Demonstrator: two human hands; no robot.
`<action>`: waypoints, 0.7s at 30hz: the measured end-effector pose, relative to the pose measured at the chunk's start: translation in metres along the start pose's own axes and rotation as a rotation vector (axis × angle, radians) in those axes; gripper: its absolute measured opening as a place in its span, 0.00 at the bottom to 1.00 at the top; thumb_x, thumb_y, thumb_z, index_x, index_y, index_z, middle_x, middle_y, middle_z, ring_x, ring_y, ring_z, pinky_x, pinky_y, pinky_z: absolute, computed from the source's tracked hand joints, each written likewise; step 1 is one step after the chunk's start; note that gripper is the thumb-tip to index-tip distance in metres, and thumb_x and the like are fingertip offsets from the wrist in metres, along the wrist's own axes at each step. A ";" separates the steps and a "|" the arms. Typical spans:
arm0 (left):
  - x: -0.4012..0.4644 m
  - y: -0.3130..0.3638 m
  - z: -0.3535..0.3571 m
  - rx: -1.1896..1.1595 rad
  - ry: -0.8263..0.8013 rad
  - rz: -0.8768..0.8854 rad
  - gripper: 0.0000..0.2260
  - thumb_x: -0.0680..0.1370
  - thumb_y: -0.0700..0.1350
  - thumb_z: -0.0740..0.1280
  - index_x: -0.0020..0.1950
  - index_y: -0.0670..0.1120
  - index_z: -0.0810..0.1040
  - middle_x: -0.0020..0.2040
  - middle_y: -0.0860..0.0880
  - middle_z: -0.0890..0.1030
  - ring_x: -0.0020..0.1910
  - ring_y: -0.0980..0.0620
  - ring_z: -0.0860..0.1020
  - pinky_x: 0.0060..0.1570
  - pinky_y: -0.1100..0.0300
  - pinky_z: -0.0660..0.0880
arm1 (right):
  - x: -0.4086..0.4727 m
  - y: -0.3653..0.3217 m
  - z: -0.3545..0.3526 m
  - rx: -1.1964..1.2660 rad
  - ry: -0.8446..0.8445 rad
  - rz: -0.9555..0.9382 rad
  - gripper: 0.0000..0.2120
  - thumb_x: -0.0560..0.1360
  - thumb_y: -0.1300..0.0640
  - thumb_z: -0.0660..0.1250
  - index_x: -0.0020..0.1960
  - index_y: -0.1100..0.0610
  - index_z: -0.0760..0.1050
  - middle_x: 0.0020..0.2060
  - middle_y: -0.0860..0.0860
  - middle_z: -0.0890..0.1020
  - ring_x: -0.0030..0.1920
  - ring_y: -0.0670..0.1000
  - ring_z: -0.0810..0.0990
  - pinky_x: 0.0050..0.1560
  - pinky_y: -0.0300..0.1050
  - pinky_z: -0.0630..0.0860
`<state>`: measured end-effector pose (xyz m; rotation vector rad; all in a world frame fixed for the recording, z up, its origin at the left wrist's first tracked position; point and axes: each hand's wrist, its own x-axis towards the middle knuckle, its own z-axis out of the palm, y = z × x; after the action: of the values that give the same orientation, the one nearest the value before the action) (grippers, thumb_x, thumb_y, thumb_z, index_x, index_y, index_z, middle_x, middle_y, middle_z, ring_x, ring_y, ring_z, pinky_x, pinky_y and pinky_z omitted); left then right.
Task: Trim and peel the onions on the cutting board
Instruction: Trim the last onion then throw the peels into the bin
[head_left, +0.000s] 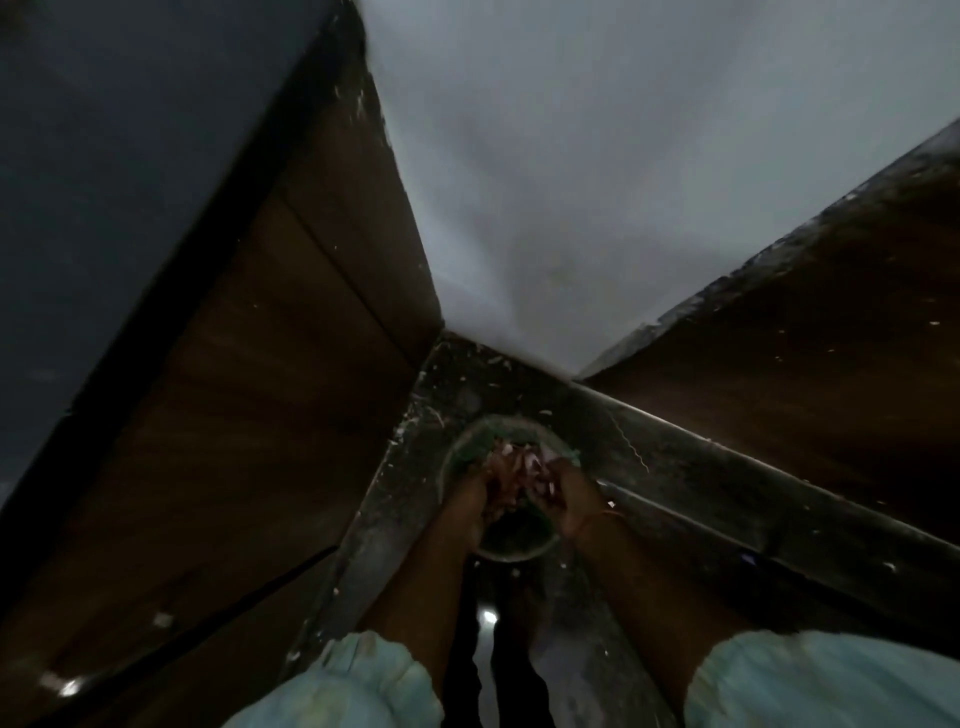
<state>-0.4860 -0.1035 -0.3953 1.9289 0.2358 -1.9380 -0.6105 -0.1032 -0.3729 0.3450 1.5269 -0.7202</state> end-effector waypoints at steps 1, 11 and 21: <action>0.007 -0.001 -0.001 0.012 -0.029 0.007 0.16 0.85 0.46 0.54 0.64 0.39 0.75 0.59 0.38 0.78 0.51 0.39 0.79 0.41 0.59 0.81 | 0.003 0.001 0.001 0.004 0.000 -0.006 0.09 0.81 0.58 0.59 0.47 0.58 0.76 0.36 0.53 0.83 0.39 0.52 0.79 0.24 0.40 0.78; 0.019 -0.014 -0.010 -0.071 -0.049 0.117 0.15 0.85 0.46 0.57 0.66 0.41 0.75 0.58 0.41 0.79 0.46 0.47 0.79 0.37 0.57 0.76 | 0.015 0.009 0.000 -0.052 -0.020 -0.069 0.06 0.80 0.60 0.61 0.50 0.57 0.77 0.35 0.51 0.84 0.36 0.48 0.79 0.26 0.38 0.77; 0.079 -0.033 -0.027 -0.008 0.039 0.153 0.21 0.79 0.42 0.68 0.71 0.39 0.72 0.68 0.38 0.75 0.64 0.38 0.75 0.59 0.47 0.76 | 0.009 0.024 0.003 -0.064 0.073 -0.192 0.02 0.77 0.64 0.67 0.48 0.62 0.79 0.41 0.58 0.86 0.36 0.52 0.84 0.30 0.45 0.80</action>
<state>-0.4722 -0.0758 -0.4794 1.9219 0.1032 -1.7996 -0.5945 -0.0887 -0.3869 0.1800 1.6634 -0.8143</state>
